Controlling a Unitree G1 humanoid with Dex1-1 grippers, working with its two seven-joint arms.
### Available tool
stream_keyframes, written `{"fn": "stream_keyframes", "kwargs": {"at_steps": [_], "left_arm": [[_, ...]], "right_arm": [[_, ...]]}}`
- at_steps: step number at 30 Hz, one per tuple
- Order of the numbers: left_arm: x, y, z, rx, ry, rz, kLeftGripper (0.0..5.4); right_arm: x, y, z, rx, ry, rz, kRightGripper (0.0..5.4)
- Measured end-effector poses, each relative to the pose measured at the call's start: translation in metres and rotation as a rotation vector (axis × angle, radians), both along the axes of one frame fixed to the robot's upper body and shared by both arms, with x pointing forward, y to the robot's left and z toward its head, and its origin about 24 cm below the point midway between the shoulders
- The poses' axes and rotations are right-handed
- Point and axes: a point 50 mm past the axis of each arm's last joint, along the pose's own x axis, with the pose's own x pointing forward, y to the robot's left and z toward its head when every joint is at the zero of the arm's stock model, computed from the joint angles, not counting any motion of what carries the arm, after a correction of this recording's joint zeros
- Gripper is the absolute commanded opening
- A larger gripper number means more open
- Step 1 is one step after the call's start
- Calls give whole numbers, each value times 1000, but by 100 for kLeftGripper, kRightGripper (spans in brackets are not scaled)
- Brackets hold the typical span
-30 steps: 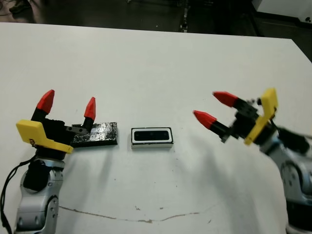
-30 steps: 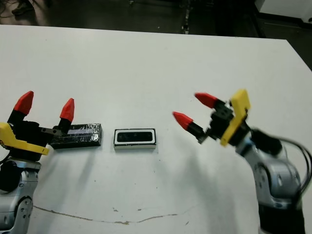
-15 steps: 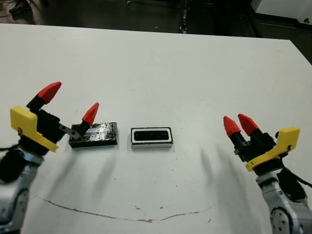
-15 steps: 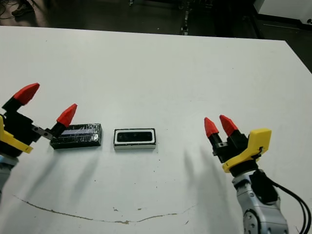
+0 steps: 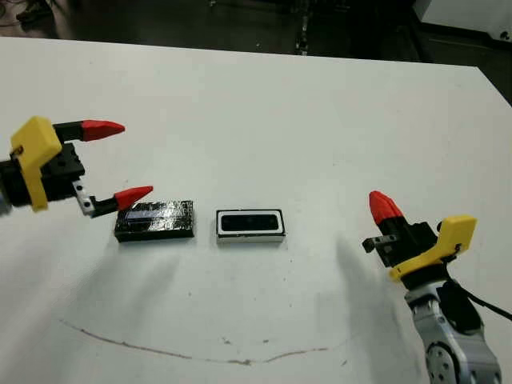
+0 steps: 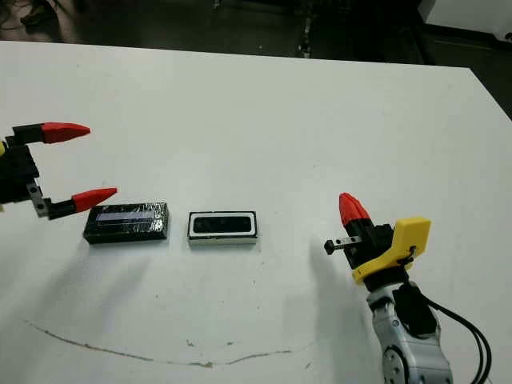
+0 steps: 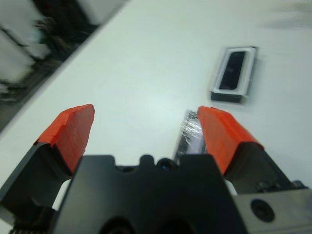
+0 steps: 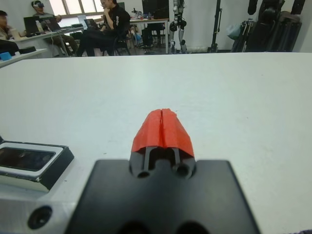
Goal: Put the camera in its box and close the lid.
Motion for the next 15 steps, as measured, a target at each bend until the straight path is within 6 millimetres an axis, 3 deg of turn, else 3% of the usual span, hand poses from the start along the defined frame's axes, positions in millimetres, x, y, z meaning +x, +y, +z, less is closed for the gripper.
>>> {"fn": "stream_keyframes", "kwargs": {"at_steps": [6,15], "left_arm": [[14,2,-3,1,134,-162,540],[23,-14,-18,1,195,-267,540]], "right_arm": [[1,1,-2,3,6,3,2],[1,2,-2,1,4,-2,2]]}}
